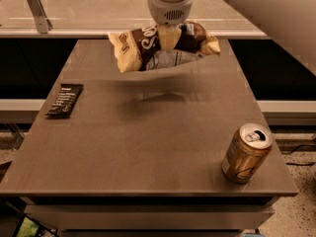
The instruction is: Move brown chip bag near rxbar chocolate
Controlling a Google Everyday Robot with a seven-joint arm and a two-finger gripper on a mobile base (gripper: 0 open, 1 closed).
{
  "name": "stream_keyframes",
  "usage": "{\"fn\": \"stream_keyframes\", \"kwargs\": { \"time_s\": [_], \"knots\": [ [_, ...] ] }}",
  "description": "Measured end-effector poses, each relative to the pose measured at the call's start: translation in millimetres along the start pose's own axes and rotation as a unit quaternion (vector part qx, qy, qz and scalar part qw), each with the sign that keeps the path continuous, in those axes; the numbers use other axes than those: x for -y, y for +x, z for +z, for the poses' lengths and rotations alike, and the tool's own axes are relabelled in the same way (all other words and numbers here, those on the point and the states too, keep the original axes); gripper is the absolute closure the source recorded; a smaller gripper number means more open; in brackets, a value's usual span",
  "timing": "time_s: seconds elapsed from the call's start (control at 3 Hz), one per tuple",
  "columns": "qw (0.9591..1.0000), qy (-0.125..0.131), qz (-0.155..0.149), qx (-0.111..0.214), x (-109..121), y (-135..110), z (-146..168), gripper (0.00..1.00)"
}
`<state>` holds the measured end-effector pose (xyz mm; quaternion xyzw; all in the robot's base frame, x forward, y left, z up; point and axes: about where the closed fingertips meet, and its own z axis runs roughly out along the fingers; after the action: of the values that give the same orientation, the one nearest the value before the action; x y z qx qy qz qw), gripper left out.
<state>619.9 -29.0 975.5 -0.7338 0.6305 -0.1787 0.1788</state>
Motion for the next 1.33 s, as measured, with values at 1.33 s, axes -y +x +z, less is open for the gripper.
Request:
{"fn": "stream_keyframes", "kwargs": {
  "time_s": [1.33],
  "knots": [
    [0.9994, -0.003, 0.029, -0.019, -18, -59, 2, 1.00]
  ]
}}
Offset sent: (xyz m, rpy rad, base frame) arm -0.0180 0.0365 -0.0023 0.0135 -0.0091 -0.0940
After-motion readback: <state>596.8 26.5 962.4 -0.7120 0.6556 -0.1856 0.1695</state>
